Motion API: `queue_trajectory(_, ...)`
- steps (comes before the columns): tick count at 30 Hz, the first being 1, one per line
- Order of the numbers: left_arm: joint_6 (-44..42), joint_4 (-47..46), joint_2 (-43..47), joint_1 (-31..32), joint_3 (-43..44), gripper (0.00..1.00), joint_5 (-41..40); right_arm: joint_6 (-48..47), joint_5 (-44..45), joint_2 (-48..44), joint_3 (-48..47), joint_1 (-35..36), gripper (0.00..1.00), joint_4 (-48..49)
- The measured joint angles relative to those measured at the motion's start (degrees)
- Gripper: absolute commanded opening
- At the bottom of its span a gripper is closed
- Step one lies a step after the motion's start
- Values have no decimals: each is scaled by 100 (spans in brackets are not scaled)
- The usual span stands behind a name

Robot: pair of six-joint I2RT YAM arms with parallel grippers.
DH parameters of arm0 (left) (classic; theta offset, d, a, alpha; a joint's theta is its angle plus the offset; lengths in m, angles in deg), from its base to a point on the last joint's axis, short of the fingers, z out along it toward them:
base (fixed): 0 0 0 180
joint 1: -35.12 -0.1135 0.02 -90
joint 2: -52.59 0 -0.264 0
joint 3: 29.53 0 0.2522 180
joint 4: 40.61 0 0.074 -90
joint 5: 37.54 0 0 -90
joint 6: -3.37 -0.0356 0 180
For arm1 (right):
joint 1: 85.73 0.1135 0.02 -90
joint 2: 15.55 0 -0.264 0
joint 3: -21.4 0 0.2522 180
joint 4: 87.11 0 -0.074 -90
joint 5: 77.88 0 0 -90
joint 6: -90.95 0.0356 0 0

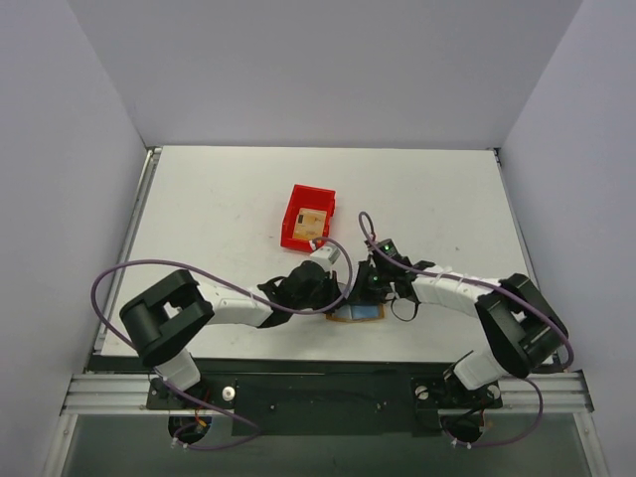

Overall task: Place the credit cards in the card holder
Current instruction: Open the card holder at the center of the board.

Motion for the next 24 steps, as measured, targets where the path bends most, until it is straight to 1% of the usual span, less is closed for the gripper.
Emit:
queue_trajectory(6,2,4,-155,0,2,0,-59,-13,35,-730,74,-208,0,-299)
queue_trajectory(11,4,4,-197,0,2,0,-59,-125,175,-1213,83,-542,1,-675)
queue_trajectory(17,4,0,-321,2,68,0,-46,-267,221,-1257,175,-839,1,-918)
queue_trajectory(24,2,-4,-387,44,186,0,-9,-315,219,-1078,201,-841,1,-949)
